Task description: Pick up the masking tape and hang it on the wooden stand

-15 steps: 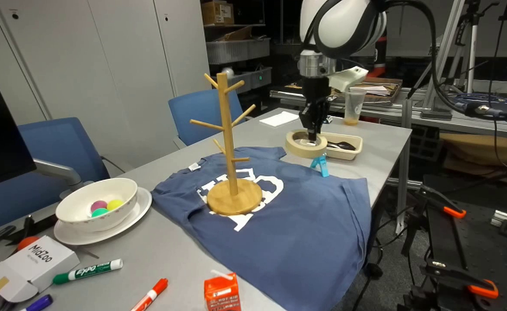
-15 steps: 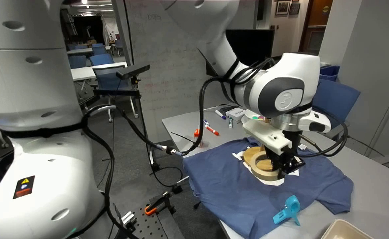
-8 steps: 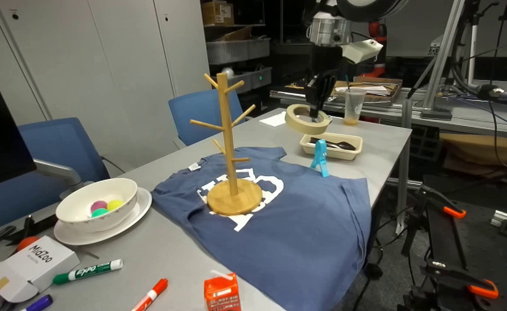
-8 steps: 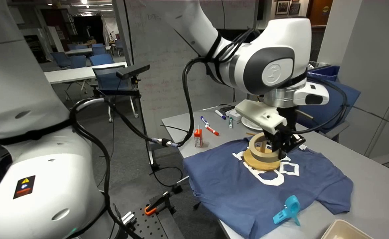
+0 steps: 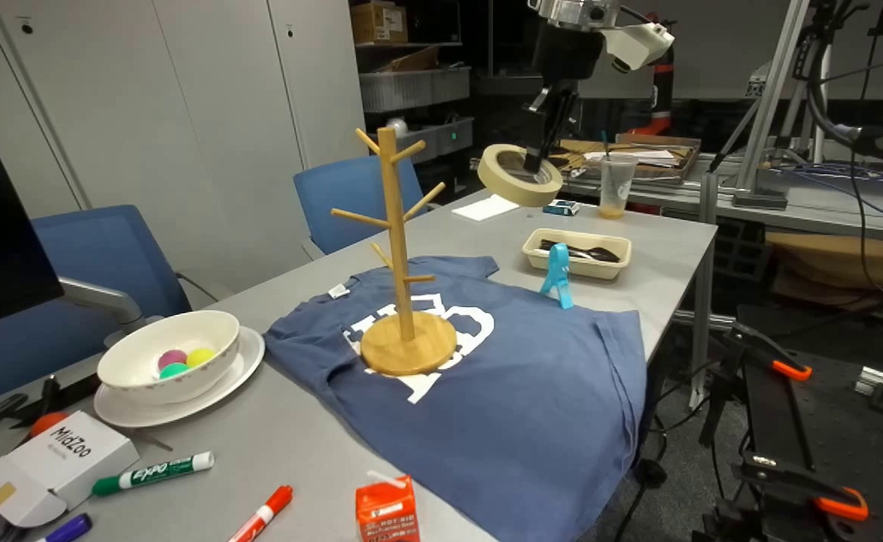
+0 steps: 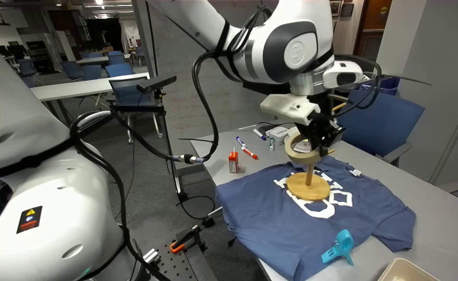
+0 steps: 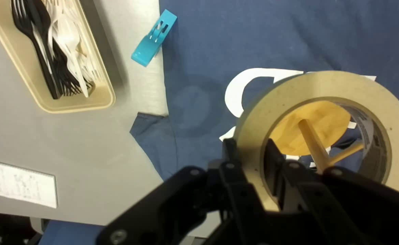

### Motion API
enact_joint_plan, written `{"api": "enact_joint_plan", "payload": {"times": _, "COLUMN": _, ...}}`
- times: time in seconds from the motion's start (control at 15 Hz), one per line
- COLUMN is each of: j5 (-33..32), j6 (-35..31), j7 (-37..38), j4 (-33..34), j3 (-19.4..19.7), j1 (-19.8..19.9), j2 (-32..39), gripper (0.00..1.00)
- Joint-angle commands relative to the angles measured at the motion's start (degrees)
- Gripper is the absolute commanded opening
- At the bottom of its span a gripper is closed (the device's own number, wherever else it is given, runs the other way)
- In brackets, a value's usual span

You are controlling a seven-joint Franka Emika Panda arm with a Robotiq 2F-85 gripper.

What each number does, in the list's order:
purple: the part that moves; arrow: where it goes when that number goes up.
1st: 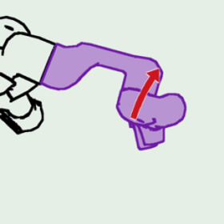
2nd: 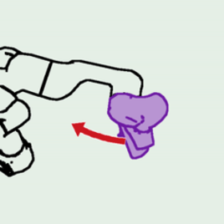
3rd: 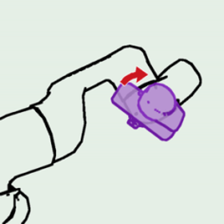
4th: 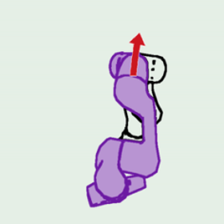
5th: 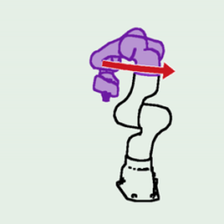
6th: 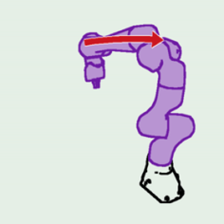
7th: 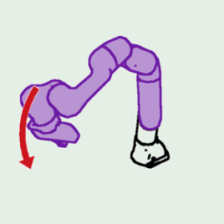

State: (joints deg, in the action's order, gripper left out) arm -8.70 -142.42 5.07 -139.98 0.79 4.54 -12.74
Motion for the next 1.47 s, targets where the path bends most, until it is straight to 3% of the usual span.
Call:
{"api": "enact_joint_plan", "payload": {"times": 0.0, "j5": -5.5, "j6": -2.4, "j7": 5.8, "j4": -1.2, "j3": -3.3, "j1": -0.1, "j2": -3.1, "gripper": 0.06}}
{"api": "enact_joint_plan", "payload": {"times": 0.47, "j5": -17.8, "j6": -2.0, "j7": 17.7, "j4": -0.6, "j3": -10.0, "j1": 0.8, "j2": -6.0, "gripper": 0.06}}
{"api": "enact_joint_plan", "payload": {"times": 0.8, "j5": -23.0, "j6": -1.7, "j7": 24.0, "j4": -1.1, "j3": -13.7, "j1": 0.6, "j2": -8.8, "gripper": 0.06}}
{"api": "enact_joint_plan", "payload": {"times": 1.4, "j5": -27.8, "j6": -4.3, "j7": 29.2, "j4": 0.5, "j3": -15.2, "j1": 1.3, "j2": -7.5, "gripper": 0.06}}
